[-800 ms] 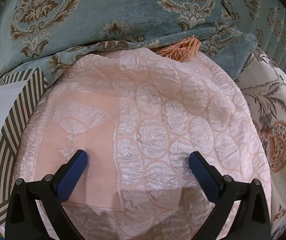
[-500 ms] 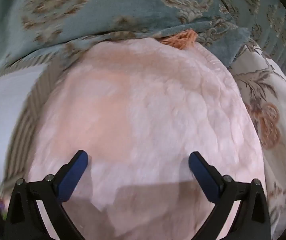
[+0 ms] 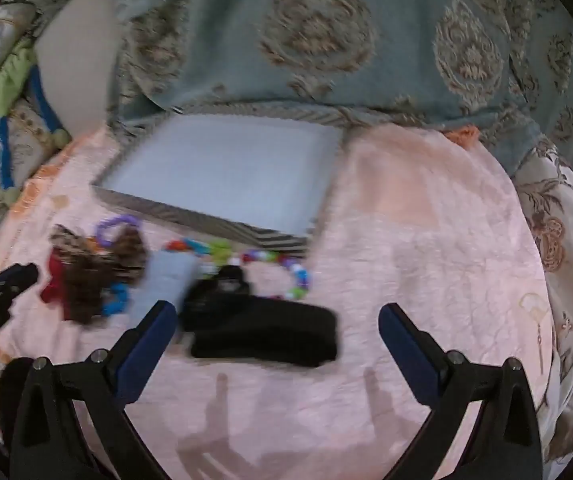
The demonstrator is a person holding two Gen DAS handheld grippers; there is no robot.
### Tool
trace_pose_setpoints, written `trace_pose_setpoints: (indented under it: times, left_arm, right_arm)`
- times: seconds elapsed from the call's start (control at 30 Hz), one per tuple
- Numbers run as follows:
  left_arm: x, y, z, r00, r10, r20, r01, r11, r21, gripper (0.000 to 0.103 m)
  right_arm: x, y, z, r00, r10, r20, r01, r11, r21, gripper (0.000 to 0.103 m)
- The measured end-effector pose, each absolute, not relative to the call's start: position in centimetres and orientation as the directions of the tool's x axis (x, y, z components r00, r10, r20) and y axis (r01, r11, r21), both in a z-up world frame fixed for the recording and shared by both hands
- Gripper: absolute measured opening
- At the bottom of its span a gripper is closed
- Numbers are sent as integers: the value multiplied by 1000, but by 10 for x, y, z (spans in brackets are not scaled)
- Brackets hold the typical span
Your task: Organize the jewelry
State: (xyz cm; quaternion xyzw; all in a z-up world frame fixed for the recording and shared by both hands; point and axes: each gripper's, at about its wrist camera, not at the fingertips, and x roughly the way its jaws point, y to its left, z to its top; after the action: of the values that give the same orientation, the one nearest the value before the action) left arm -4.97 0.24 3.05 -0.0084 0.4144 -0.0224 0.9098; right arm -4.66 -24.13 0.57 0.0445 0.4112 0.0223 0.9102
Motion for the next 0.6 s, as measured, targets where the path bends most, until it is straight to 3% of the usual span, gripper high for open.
trace_pose_setpoints:
  times: [0.6]
  left_arm:
    - [-68, 5, 50, 696, -47, -717, 32, 999, -35, 11]
  right_arm:
    - [-78, -209, 36, 729, 118, -675, -35, 990, 136, 102]
